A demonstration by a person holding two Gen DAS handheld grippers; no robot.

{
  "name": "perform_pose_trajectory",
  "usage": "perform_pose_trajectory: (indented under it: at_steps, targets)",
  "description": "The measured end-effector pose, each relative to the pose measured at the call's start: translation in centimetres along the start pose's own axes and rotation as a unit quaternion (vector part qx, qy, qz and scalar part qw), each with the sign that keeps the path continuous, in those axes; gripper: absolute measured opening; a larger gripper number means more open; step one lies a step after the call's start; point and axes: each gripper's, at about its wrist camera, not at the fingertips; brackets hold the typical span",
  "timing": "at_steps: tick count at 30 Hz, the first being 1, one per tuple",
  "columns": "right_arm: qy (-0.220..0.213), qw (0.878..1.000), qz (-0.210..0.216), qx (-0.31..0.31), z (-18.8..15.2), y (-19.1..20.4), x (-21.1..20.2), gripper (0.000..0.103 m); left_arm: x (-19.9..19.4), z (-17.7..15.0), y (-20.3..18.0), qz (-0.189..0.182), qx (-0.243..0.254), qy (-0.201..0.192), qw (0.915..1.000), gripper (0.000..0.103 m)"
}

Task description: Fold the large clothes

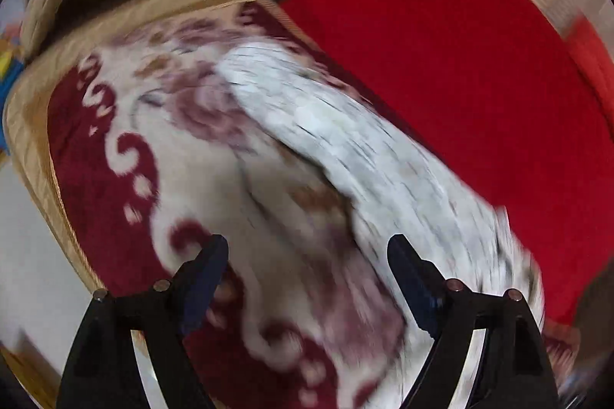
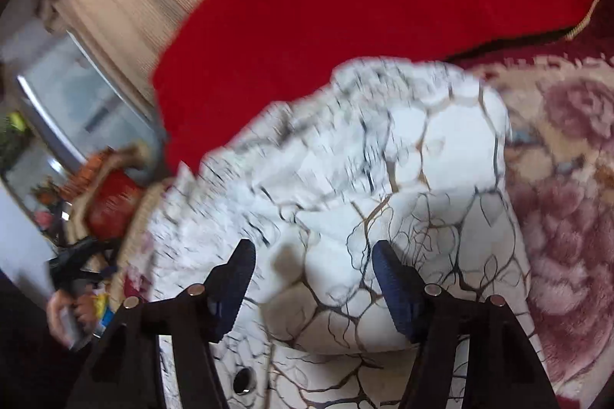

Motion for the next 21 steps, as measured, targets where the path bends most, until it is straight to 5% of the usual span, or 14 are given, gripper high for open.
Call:
perform_pose_trajectory:
  at_steps: [4, 11, 15, 18, 21]
  targets:
    - [-0.035, 0.999, 0.000, -0.022, -0.3, -0.2, -1.4, 0.066, 4.9, 5.3, 3.2, -0.013, -0.097, 0.024, 0.9949, 0.085]
    - [-0.037, 0.999, 0.003, -0.031, -0.4, -0.2, -0.7, 0.066, 10.8, 7.9, 5.4, -0.093, -0.195, 0.013, 0.9763, 0.082]
    - [-0.034, 0.999, 0.010, -0.024, 0.0, -0.6, 0.1, 0.066, 13.8, 8.9, 4.9, -0.084, -0.190, 0.002, 0.9781, 0.055]
    - [-0.035, 0.999, 0.011, -0.023, 0.1, -0.6, 0.4, 0.066, 15.1, 9.1, 5.1, -0.073, -0.189, -0.006, 0.9792, 0.012]
    - [-0.039, 0.999, 0.010, -0.023, 0.2, -0.7, 0.3, 0.066, 14.5, 9.4, 4.7, -0.088, -0.182, -0.024, 0.9792, 0.005]
Point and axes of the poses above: each gripper's, at about its wrist camera, not at the fingertips, and x roughly the way its jaws point, y to its left, z to its top, and after that the axes turned 4 degrees about -z, right-handed
